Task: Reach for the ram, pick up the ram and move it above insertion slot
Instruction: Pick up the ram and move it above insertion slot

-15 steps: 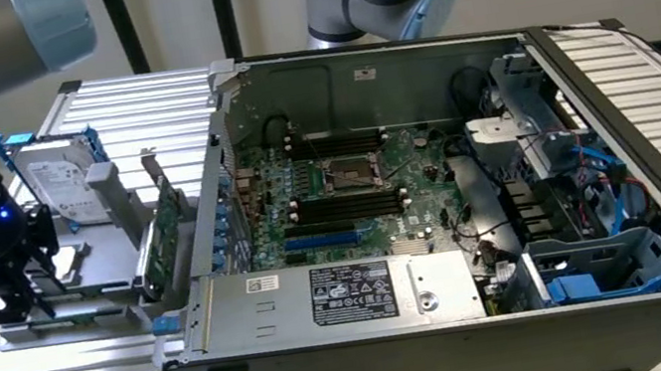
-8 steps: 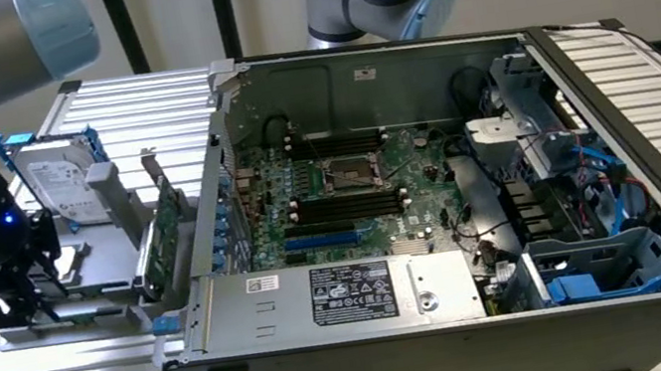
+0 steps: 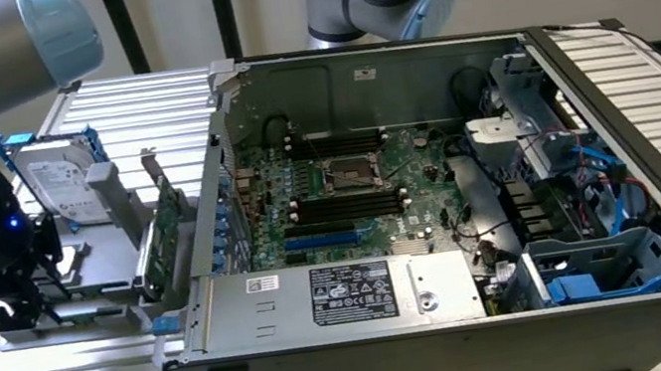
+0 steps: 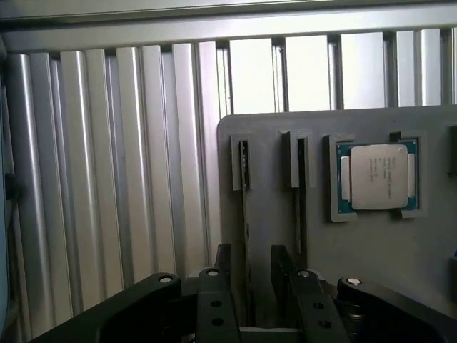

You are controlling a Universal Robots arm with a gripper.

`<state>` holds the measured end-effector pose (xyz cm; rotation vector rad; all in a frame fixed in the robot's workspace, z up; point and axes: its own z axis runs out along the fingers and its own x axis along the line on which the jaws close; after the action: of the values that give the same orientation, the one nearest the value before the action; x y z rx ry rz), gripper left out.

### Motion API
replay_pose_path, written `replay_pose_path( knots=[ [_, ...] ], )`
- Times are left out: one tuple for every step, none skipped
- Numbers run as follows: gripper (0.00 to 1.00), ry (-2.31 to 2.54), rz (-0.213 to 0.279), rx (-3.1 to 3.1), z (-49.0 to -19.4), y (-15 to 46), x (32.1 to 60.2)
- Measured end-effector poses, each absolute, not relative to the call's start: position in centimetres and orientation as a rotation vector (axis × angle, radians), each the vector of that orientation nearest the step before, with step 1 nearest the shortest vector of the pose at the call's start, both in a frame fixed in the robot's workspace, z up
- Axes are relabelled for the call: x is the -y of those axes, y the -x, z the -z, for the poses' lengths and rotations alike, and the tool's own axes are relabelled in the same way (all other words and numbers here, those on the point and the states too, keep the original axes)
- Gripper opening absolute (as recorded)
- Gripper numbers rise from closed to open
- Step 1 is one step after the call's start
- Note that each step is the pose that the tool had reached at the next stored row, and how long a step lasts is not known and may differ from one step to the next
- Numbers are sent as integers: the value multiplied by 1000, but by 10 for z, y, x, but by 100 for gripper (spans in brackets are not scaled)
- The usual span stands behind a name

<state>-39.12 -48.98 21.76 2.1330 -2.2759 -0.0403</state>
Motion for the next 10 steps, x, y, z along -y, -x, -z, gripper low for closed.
replay_pose_path(
  knots=[
    [36,-2135,40,2274,-217,391,490],
    [36,-2137,40,2272,-216,391,490],
    [36,-2139,40,2270,-215,391,490],
    [36,-2141,40,2268,-214,391,490],
    [36,-2143,40,2267,-213,391,490],
    [36,-2145,40,2265,-212,391,490],
    [36,-2147,40,2263,-211,390,490],
    [36,-2149,40,2261,-211,390,490],
    [36,-2151,40,2259,-210,390,490],
    [36,-2153,40,2257,-209,390,490]
  ],
)
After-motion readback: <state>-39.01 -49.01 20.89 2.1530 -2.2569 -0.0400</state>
